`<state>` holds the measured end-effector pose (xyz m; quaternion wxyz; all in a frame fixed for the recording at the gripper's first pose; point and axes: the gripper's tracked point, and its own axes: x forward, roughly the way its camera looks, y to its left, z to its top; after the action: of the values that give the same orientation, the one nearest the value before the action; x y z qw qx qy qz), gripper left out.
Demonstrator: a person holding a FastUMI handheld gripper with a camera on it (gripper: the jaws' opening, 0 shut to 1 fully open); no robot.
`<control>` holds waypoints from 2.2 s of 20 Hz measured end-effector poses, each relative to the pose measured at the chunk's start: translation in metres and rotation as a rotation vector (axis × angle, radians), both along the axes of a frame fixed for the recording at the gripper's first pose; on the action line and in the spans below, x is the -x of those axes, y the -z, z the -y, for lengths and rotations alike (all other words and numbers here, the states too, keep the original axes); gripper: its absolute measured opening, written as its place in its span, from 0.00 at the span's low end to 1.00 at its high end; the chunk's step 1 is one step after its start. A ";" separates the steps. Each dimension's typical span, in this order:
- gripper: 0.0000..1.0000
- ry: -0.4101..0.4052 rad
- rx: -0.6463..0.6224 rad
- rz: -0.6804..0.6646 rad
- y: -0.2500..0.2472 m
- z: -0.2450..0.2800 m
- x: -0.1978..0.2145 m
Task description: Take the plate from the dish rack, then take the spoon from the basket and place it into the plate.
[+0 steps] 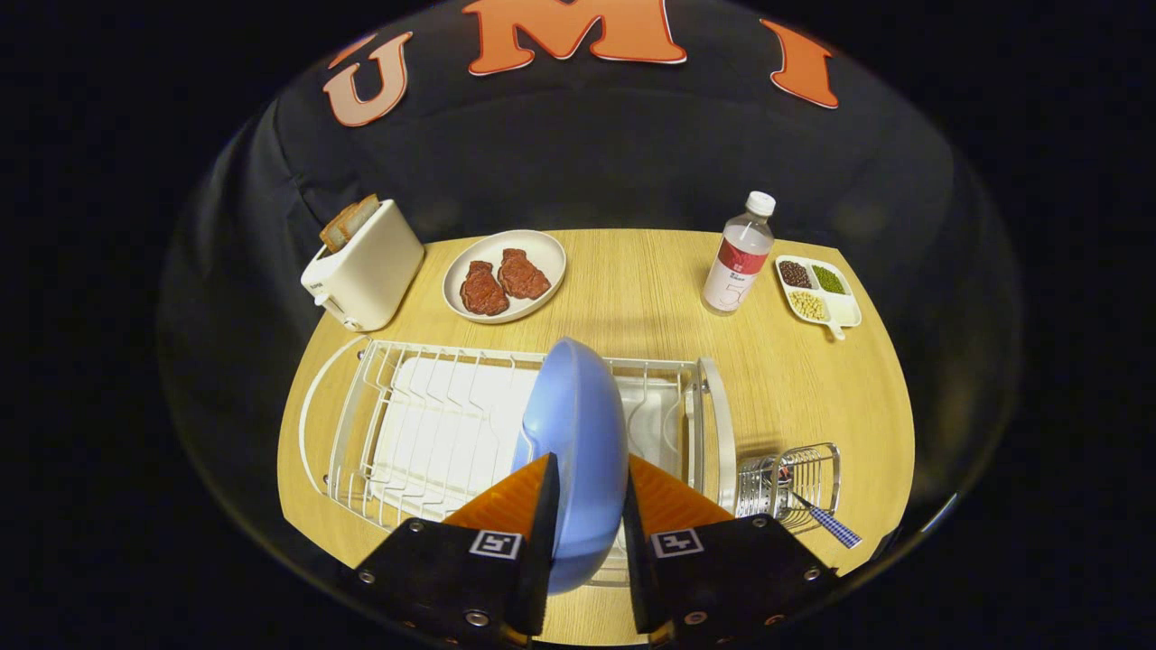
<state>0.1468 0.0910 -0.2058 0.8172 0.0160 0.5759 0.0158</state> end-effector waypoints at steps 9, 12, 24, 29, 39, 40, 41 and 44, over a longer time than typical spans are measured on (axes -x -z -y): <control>0.26 0.044 0.109 -0.012 -0.002 0.014 -0.006; 0.24 0.055 0.149 0.013 -0.012 0.018 -0.010; 0.24 -0.013 0.250 0.129 -0.074 0.032 -0.003; 0.24 -0.039 0.146 0.210 -0.105 0.039 0.046; 0.24 -0.059 -0.025 0.190 -0.066 0.051 0.164; 0.24 -0.045 -0.042 0.182 -0.059 0.053 0.170; 0.24 -0.036 -0.064 0.170 -0.049 0.054 0.179; 0.24 0.034 -0.181 0.113 -0.014 0.051 0.204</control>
<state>-0.0577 0.0399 -0.1915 0.8439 0.0983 0.5246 0.0547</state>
